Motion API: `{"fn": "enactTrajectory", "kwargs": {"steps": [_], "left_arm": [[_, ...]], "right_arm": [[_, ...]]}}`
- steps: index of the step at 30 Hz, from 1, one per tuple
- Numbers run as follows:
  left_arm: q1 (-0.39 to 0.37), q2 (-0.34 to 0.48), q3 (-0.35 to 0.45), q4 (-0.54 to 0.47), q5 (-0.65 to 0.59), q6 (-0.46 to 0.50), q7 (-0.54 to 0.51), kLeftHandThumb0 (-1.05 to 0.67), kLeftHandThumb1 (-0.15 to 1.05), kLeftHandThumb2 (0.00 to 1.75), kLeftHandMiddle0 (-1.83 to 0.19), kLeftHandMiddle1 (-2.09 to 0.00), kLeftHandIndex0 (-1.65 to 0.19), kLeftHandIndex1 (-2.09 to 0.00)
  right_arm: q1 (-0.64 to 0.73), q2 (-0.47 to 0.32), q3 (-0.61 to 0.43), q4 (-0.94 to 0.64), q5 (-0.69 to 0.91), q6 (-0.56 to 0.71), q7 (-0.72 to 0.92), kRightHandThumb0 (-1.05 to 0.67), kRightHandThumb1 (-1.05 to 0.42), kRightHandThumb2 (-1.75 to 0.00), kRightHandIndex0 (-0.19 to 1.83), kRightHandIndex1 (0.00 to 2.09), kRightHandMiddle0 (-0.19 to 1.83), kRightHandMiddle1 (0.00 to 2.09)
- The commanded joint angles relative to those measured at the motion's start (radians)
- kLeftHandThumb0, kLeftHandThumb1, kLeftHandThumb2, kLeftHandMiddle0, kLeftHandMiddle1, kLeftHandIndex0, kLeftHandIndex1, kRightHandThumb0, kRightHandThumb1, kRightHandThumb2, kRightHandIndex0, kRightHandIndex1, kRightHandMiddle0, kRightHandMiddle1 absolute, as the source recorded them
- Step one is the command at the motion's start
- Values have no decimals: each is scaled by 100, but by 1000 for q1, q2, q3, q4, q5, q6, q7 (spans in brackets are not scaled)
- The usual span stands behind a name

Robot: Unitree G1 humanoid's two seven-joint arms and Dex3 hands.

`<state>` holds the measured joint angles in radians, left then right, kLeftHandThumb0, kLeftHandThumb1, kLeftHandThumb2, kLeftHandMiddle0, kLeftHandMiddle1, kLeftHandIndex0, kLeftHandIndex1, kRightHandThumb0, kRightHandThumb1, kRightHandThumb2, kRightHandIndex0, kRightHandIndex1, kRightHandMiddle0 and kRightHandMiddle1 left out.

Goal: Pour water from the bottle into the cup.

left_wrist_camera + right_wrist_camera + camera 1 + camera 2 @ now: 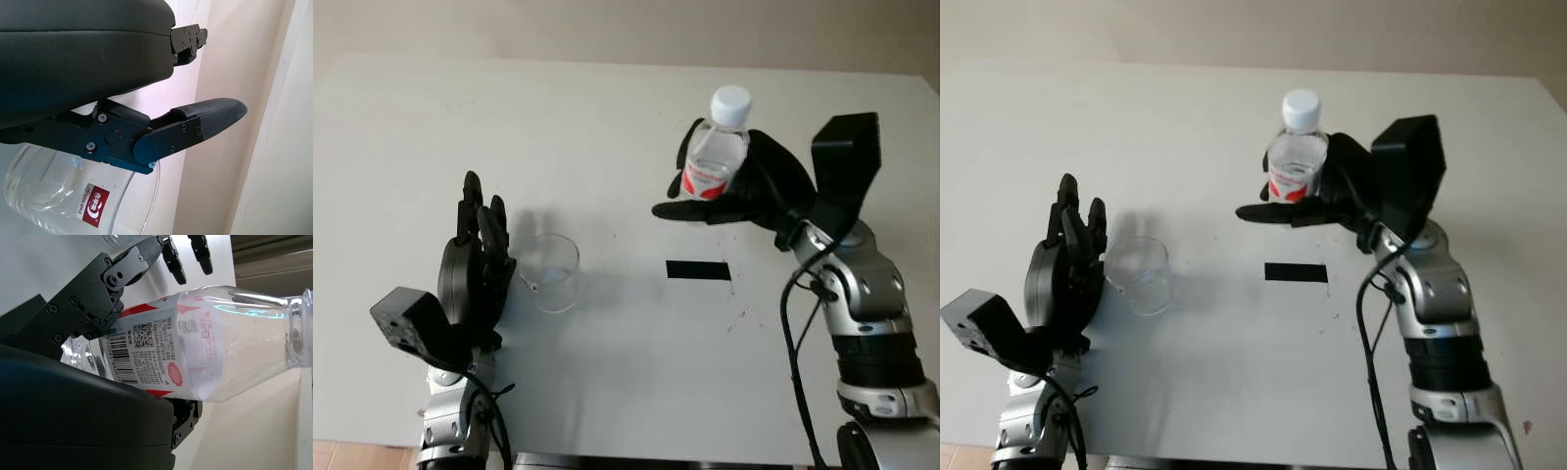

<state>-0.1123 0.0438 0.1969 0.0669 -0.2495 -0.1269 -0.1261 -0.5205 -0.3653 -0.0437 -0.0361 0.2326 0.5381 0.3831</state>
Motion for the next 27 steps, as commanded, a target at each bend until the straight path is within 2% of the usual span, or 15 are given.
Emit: {"fn": "enactTrajectory", "kwargs": {"steps": [1, 7, 12, 18, 27], "left_arm": [[11, 2, -3, -8, 0, 3, -2, -78, 105, 74, 9, -5, 15, -5], [14, 5, 1, -12, -5, 5, -5, -78, 105, 74, 9, -6, 15, -5], [13, 9, 4, -11, -9, 6, -13, -78, 105, 74, 9, -5, 15, -5], [13, 10, 8, -14, -8, 11, -9, -78, 105, 74, 8, -6, 14, -6], [11, 16, 13, -12, -13, 12, -14, -78, 105, 73, 8, -6, 14, -6]], "right_arm": [[29, -6, -14, -38, 9, 5, 5, -37, -105, -18, 96, 209, 33, 209], [91, 17, -1, -43, 4, 14, -10, -43, -105, -19, 112, 209, 49, 209], [122, 40, 22, -21, -16, 16, -33, -41, -105, -19, 107, 209, 49, 209], [142, 53, 46, 7, -48, 1, -38, -42, -105, -21, 112, 209, 52, 209], [173, 69, 68, 95, -98, -130, -31, -42, -105, -17, 101, 209, 55, 209]]}}
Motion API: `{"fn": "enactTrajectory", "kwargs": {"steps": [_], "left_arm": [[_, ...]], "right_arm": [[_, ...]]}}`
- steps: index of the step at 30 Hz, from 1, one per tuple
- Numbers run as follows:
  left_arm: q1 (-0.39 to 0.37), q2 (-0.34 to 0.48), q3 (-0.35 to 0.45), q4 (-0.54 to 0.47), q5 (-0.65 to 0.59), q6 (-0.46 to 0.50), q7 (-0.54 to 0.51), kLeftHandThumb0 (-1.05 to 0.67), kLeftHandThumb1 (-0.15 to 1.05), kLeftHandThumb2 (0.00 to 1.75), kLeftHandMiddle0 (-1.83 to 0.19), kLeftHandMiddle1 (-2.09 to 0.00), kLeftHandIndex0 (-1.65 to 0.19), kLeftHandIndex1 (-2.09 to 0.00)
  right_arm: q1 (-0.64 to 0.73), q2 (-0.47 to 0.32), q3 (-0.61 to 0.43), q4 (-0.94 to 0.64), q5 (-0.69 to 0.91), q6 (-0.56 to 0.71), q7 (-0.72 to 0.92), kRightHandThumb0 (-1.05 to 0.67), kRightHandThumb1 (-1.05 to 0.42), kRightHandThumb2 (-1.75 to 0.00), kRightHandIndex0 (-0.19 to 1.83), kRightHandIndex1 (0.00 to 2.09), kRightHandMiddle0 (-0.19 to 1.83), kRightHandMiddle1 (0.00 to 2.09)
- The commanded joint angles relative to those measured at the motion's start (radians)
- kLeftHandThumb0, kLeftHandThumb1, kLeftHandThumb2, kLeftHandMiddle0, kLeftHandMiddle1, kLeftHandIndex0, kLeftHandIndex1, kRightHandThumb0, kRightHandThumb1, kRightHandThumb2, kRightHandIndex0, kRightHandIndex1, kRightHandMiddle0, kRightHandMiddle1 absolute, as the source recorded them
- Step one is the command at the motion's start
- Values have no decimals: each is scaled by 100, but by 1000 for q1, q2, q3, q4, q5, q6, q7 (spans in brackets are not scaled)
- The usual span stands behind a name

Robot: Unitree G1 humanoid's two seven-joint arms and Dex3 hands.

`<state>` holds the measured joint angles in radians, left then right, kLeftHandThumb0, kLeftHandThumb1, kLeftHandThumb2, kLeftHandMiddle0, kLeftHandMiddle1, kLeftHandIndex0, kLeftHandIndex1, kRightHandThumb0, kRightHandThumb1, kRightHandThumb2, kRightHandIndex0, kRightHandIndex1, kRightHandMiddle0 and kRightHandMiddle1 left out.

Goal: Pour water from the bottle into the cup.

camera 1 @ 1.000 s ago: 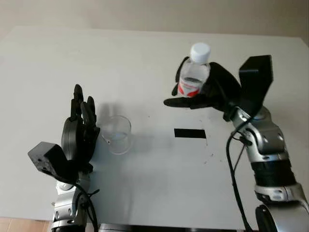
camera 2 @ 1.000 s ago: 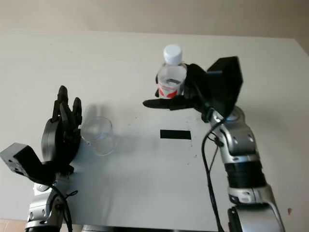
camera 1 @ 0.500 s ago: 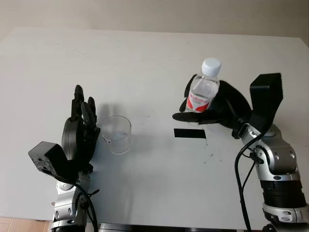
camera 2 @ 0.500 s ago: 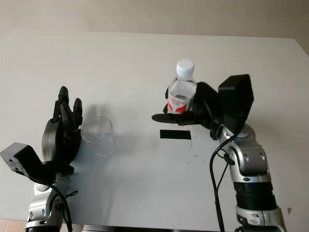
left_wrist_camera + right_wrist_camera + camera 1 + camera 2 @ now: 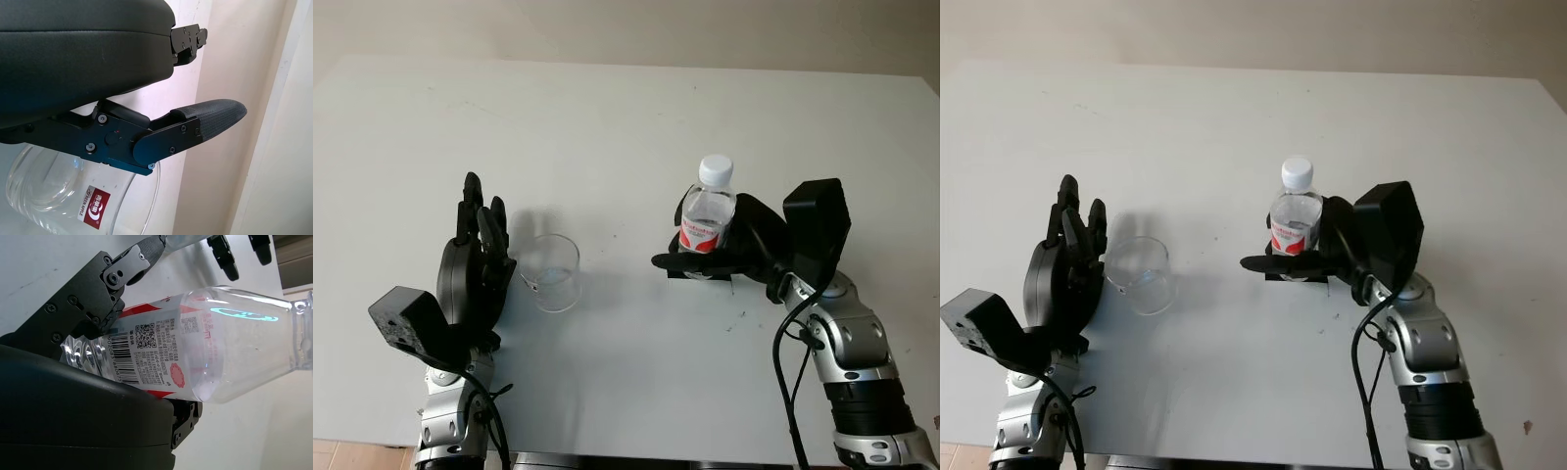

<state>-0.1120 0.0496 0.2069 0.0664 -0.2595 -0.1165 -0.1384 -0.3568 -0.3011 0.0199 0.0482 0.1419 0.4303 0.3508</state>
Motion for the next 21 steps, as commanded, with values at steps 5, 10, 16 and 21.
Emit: {"fn": "enactTrajectory", "kwargs": {"steps": [5, 10, 16, 21], "left_arm": [[10, 13, 9, -14, -8, 7, -8, -77, 105, 73, 8, -6, 14, -6], [7, 14, 10, -17, -7, 15, -9, -78, 105, 73, 8, -5, 14, -5], [6, 14, 12, -18, -9, 18, -8, -78, 105, 73, 7, -6, 13, -6], [3, 16, 15, -13, -16, 16, -15, -77, 105, 73, 7, -5, 13, -6]], "right_arm": [[20, 10, 18, 69, -44, -123, 4, -46, -105, -14, 96, 209, 59, 209], [28, 19, 15, 139, -72, -262, 3, -49, -105, -12, 89, 209, 60, 209], [61, 42, -2, 178, -112, -412, -65, -55, -104, -6, 48, 209, 33, 209], [86, 69, -46, 240, -62, -512, -65, -57, -97, -5, -7, 205, -9, 200]]}}
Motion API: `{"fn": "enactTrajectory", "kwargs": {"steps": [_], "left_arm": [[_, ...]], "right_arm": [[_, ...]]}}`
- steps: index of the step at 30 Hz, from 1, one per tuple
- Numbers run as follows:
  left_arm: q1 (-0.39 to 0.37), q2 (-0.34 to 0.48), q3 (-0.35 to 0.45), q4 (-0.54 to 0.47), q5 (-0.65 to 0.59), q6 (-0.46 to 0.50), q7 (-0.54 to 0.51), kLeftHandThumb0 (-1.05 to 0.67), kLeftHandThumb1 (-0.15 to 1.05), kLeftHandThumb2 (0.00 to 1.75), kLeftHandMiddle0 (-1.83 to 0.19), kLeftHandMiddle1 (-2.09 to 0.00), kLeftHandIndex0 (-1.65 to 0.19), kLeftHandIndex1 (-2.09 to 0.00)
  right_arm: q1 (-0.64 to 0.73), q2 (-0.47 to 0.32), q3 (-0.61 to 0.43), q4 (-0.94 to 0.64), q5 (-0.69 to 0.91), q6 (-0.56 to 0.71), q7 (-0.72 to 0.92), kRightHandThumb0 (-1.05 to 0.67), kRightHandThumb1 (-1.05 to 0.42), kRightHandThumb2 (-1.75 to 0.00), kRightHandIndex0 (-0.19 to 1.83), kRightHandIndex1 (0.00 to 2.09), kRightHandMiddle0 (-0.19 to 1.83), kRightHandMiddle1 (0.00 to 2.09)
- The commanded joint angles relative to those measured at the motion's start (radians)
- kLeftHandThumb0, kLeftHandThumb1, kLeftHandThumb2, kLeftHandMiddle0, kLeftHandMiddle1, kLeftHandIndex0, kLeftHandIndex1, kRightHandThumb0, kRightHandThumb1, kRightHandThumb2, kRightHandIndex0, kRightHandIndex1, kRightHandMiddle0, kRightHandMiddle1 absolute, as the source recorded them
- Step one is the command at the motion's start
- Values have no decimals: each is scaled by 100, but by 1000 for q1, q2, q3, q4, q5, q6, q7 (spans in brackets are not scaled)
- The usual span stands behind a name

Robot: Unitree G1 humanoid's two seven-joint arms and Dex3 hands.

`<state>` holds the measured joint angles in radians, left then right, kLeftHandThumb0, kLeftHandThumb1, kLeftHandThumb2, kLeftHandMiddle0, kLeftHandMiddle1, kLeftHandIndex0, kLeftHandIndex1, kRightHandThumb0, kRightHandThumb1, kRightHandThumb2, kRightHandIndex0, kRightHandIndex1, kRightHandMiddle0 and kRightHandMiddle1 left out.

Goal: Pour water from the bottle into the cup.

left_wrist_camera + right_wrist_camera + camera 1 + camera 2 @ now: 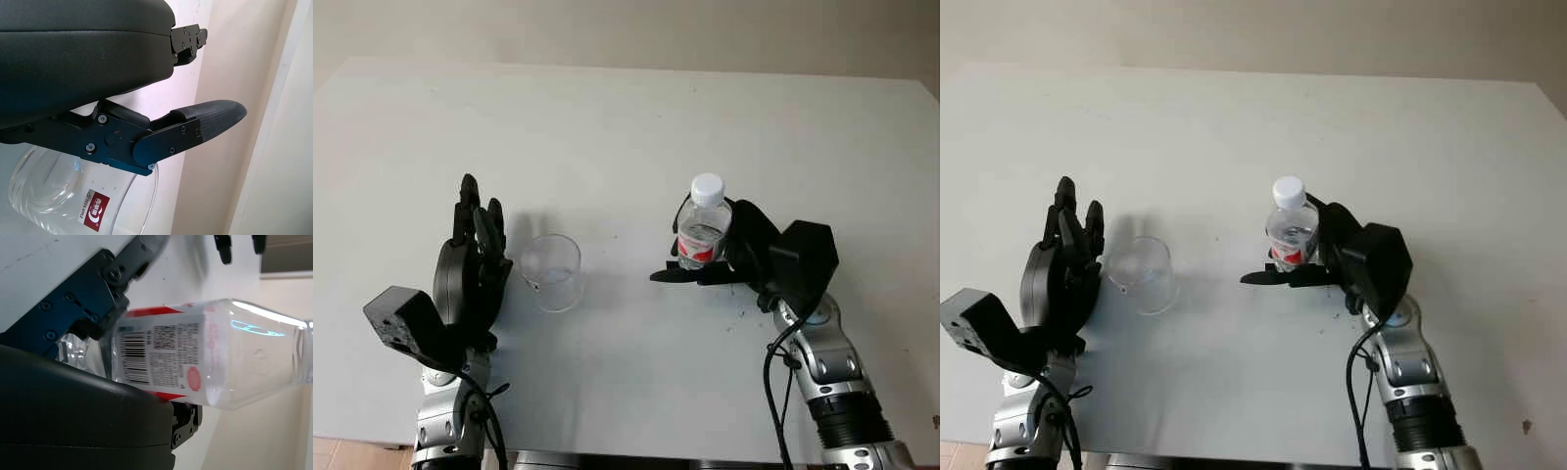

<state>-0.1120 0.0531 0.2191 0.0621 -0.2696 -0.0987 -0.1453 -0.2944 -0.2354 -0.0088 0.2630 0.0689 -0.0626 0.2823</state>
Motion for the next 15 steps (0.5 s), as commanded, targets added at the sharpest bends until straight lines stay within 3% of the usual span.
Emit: {"fn": "enactTrajectory", "kwargs": {"steps": [1, 7, 15], "left_arm": [[2, 14, 4, -6, -8, -4, -13, -77, 105, 73, 8, -5, 14, -5], [-5, 15, 7, -2, -8, -1, -13, -76, 105, 73, 8, -5, 14, -6], [-7, 14, 7, -7, -10, 7, -10, -76, 105, 74, 8, -5, 13, -6]], "right_arm": [[27, 5, -23, 38, 17, -34, 7, -58, -96, -5, -13, 193, -15, 186], [62, 12, -31, 48, 14, -57, -10, -61, -94, -5, -16, 117, -18, 109], [81, 28, -36, 48, 17, -54, -22, -63, -92, -5, -12, 86, -12, 80]]}}
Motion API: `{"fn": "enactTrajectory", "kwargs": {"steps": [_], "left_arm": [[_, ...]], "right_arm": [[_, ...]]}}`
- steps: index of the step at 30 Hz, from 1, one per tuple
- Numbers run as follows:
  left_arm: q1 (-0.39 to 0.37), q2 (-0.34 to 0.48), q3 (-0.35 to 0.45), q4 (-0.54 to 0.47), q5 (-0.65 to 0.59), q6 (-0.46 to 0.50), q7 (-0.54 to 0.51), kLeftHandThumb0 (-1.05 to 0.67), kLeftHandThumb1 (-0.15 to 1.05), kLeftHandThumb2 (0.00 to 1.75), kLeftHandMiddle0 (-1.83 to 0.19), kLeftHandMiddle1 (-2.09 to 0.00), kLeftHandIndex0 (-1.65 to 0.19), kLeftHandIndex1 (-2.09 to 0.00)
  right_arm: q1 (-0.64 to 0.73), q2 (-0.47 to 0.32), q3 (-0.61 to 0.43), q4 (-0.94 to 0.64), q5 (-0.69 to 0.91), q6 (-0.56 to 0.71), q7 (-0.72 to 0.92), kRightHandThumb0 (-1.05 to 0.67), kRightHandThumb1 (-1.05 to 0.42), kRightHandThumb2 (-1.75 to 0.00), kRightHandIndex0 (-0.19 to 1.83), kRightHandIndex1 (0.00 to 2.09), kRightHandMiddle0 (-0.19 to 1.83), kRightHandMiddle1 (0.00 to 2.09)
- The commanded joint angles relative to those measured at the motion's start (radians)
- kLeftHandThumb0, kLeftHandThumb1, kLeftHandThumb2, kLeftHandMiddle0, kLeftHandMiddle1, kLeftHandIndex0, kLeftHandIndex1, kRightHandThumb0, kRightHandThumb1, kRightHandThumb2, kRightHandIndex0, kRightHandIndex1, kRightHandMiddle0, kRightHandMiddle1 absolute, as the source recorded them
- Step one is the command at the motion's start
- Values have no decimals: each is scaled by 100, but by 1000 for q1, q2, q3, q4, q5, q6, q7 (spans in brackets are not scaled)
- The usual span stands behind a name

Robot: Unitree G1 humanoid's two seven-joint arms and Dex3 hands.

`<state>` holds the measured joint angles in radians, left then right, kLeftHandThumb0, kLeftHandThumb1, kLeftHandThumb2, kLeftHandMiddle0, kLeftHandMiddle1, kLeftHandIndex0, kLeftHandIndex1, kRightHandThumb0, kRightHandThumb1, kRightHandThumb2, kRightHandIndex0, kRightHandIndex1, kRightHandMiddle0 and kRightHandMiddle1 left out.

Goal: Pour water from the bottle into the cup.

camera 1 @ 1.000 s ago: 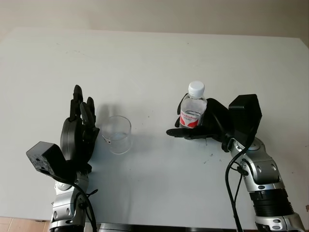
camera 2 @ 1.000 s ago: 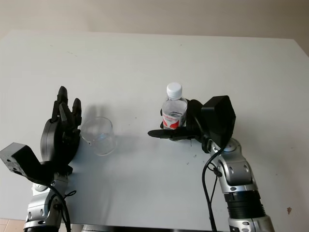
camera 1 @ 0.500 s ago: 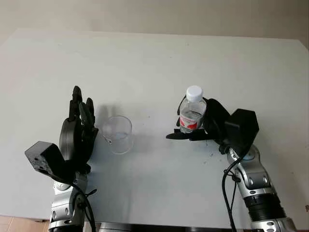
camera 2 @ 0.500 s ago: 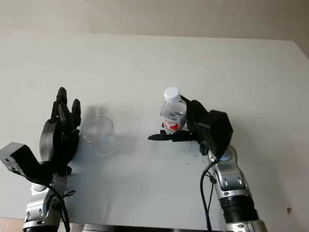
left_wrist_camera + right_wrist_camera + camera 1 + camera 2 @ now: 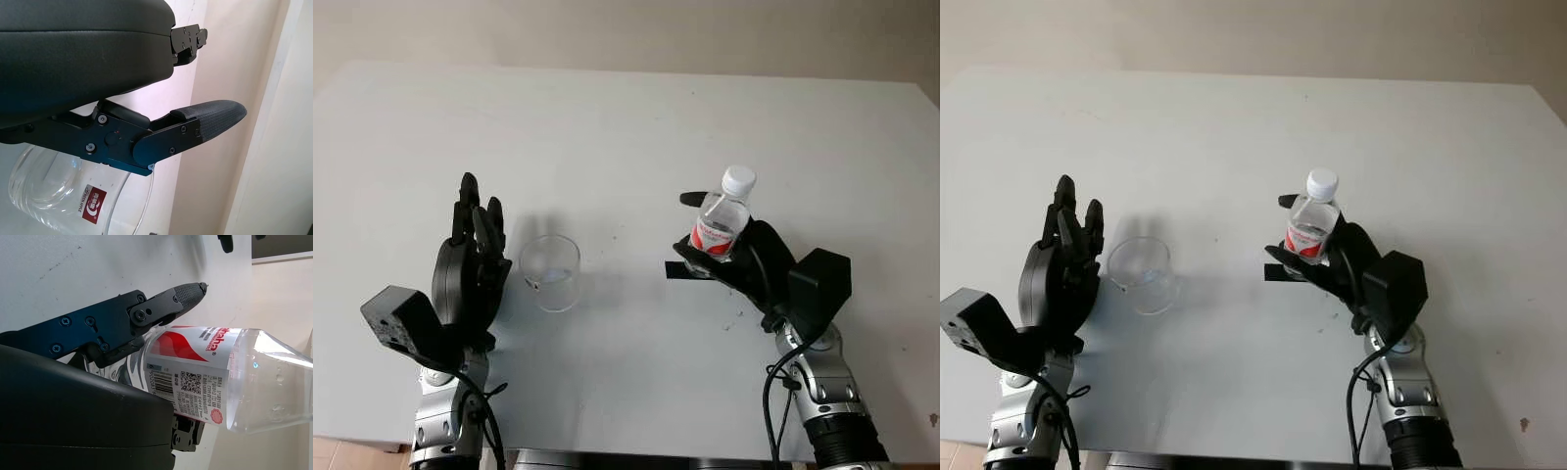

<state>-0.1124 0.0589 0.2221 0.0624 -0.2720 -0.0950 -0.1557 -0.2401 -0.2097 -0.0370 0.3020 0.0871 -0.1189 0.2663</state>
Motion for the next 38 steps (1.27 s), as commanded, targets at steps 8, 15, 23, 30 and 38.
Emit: {"fn": "enactTrajectory", "kwargs": {"steps": [8, 15, 23, 30, 38], "left_arm": [[-2, 8, 2, -11, -4, 3, 3, -77, 105, 73, 7, -5, 13, -5], [-3, 3, 3, -4, -8, -5, 2, -77, 105, 73, 8, -5, 13, -5], [-6, 3, 4, 4, -10, -8, 1, -77, 105, 73, 7, -5, 13, -5], [-5, 7, 0, 4, 3, -8, 6, -78, 105, 73, 8, -5, 14, -5], [-6, 10, 3, 4, -5, -6, -1, -78, 105, 73, 7, -6, 14, -5]], "right_arm": [[23, -3, -6, 28, 12, -28, 47, -72, -90, -5, -15, 9, -17, 23], [7, 2, -5, 72, -33, -132, 23, -90, -89, -5, -19, 0, -19, 0], [-22, 24, -19, 99, -19, -211, -2, -92, -93, -6, -19, 0, -19, 0], [-16, 28, -11, 86, -50, -235, -42, -92, -93, -6, -19, 0, -19, 0], [-18, 36, -8, 102, -46, -237, -52, -89, -94, -6, -19, 0, -19, 0]]}}
